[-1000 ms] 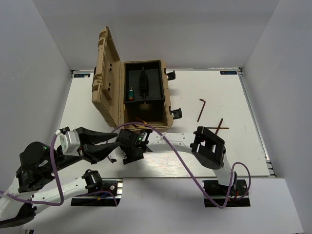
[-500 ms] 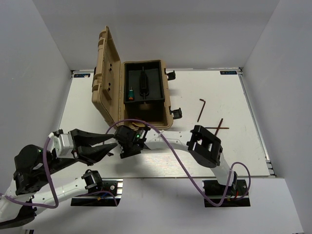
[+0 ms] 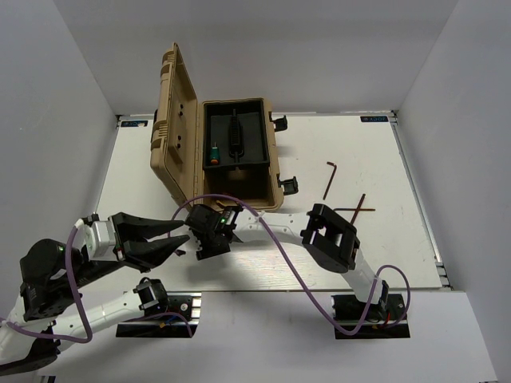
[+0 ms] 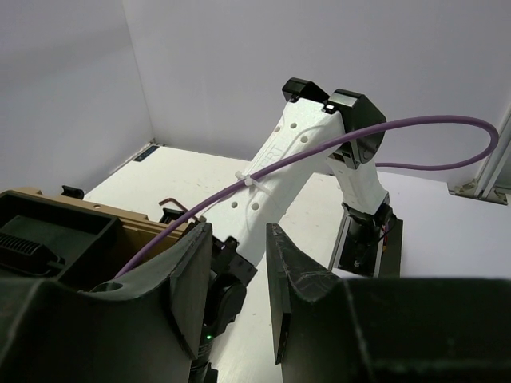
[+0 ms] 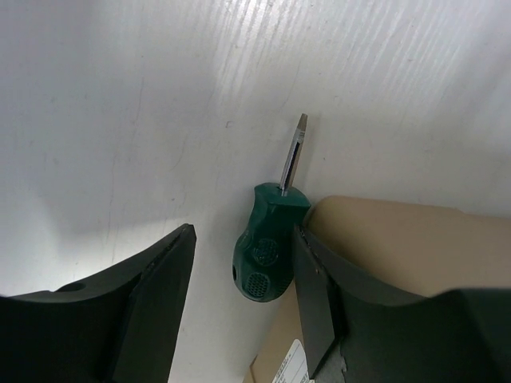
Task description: Sort the tools into containers
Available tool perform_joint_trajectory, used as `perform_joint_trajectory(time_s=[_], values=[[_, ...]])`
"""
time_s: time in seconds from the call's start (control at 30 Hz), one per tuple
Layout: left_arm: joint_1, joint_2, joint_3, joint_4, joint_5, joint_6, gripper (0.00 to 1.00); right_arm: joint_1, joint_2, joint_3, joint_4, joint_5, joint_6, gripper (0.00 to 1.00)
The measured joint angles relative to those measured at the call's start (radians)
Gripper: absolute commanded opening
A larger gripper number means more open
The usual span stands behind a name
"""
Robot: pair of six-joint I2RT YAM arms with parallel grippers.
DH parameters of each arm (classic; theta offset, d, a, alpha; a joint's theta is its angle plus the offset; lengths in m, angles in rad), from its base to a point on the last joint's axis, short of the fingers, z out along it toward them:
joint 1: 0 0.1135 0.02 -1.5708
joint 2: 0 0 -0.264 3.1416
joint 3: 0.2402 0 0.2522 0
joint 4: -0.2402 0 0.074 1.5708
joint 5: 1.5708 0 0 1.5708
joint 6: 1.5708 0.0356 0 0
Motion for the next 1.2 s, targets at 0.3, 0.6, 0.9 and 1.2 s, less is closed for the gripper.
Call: perform_joint_trajectory(time_s=[0.3, 0.6, 0.9, 1.2], values=[[0.000, -0.002, 0.000, 0.000, 0.000, 0.000, 0.44, -0.006, 0.001, 0.004, -0.019, -0.026, -0.025, 0.56], [0.000, -0.002, 0.000, 0.000, 0.000, 0.001, 0.44, -0.006, 0.001, 0.004, -0.030, -0.027, -0.034, 0.55], [0.000, -0.002, 0.000, 0.000, 0.002, 0.001, 0.44, -0.017, 0.006, -0.018, -0.124, -0.070, -0.024, 0.55], [0.000, -0.002, 0.000, -0.001, 0.006, 0.001, 0.44, -0.018, 0.005, -0.016, -0.175, -0.099, -0.023, 0.55]])
